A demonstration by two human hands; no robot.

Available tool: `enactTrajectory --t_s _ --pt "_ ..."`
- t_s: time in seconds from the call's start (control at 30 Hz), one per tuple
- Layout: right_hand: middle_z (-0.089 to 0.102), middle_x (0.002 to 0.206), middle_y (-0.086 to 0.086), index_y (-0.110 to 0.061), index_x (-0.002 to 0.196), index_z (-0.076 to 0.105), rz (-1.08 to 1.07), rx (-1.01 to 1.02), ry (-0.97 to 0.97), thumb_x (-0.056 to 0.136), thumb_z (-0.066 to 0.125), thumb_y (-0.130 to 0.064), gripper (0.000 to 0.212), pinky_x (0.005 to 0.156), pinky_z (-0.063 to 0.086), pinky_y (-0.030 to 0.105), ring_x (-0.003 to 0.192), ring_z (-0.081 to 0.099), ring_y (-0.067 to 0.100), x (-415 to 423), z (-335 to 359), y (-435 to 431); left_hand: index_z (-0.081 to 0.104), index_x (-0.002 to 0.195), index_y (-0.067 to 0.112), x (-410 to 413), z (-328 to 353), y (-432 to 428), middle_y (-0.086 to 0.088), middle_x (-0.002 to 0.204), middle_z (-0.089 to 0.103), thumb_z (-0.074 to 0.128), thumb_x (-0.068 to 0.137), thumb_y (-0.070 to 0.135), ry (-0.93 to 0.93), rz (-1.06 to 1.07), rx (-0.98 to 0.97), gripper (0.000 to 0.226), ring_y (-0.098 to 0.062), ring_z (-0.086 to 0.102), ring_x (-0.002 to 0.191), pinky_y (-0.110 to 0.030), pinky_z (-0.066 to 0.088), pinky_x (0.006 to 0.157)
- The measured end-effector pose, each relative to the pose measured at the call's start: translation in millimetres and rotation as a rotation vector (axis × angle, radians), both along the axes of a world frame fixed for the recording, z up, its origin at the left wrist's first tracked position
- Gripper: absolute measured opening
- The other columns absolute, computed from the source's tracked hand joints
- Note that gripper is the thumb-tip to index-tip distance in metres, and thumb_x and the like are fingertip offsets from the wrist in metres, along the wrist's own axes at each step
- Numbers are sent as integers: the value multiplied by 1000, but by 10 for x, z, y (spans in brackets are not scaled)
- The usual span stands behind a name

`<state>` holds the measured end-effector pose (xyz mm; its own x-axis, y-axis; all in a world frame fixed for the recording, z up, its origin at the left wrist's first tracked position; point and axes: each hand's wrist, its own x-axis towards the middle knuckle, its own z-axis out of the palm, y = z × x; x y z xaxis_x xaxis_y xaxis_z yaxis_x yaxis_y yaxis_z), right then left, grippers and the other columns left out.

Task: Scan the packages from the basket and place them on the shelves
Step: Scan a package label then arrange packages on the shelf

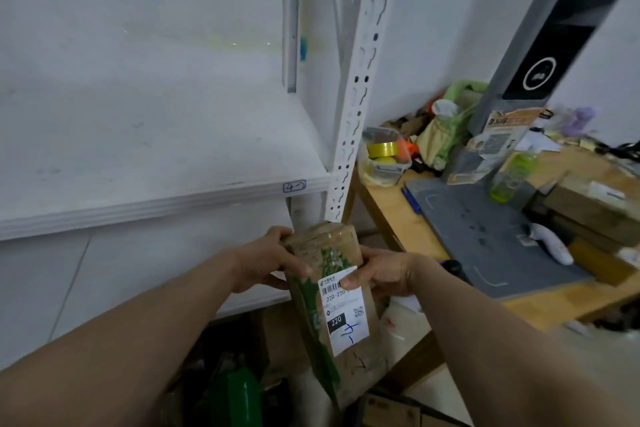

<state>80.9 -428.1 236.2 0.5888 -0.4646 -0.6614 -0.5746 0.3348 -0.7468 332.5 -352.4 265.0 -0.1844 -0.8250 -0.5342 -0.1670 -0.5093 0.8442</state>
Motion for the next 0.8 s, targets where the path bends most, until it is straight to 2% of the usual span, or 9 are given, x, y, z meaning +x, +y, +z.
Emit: enactTrajectory --t_s 0.1,0.17,0.23,0.33,0.43,0.53,0.63,0.73,0.8 --pt "71 123 3 -16 136 58 -165 -114 199 65 94 -21 80 103 51 43 116 65 23 -347 -60 -159 28 143 29 -388 -202 -307 -9 126 47 88 42 13 -169 35 -39 119 -32 55 112 -45 63 79" --pt "70 118 4 -13 126 65 -288 -306 354 76 85 -13 54 91 55 33 108 65 21 -572 -144 -284 29 142 32 -593 -315 -490 -8 128 43 87 36 17 -255 55 -56 122 -31 51 114 -43 64 75" --pt "65 112 3 -14 122 65 -490 -513 519 87 74 -13 36 88 55 33 106 64 23 -824 -261 -425 31 141 32 -769 -392 -647 -7 129 42 88 38 17 -275 58 -49 119 -31 50 116 -42 63 74" --pt "59 121 11 -16 131 52 -703 -621 718 89 65 -14 44 95 54 45 112 59 31 -1176 -395 -565 33 138 29 -989 -457 -822 -7 129 45 88 36 20 -279 52 -28 116 -30 51 115 -44 63 76" --pt "42 140 18 -14 139 37 -686 -556 892 82 78 -26 71 108 39 49 131 41 37 -1472 -482 -573 34 133 30 -1153 -520 -976 -7 128 46 88 30 25 -296 68 -13 116 -30 51 114 -47 62 81" --pt "47 140 19 -8 145 33 -686 -364 880 87 72 -31 73 110 41 49 130 46 37 -1682 -685 -592 32 137 30 -1252 -589 -1088 -7 132 46 86 20 34 -304 88 -9 129 -31 51 116 -46 61 82" --pt "59 127 17 -4 144 39 -601 -295 834 96 61 -24 56 94 52 42 112 59 30 -1764 -860 -594 31 142 29 -1305 -648 -1158 -6 131 47 84 16 37 -340 124 -3 137 -30 50 118 -47 60 85" --pt "61 107 11 -6 115 55 -479 -326 797 99 58 -18 21 89 52 37 103 59 26 -1763 -933 -595 28 145 32 -1304 -715 -1186 -5 129 48 90 28 29 -341 171 38 132 -31 51 117 -47 61 82" --pt "61 100 10 -7 103 59 -417 -217 656 90 68 -10 16 91 52 37 100 59 25 -1787 -949 -614 31 141 31 -1273 -770 -1182 -6 125 50 91 48 18 -323 214 64 112 -31 53 114 -47 61 82"
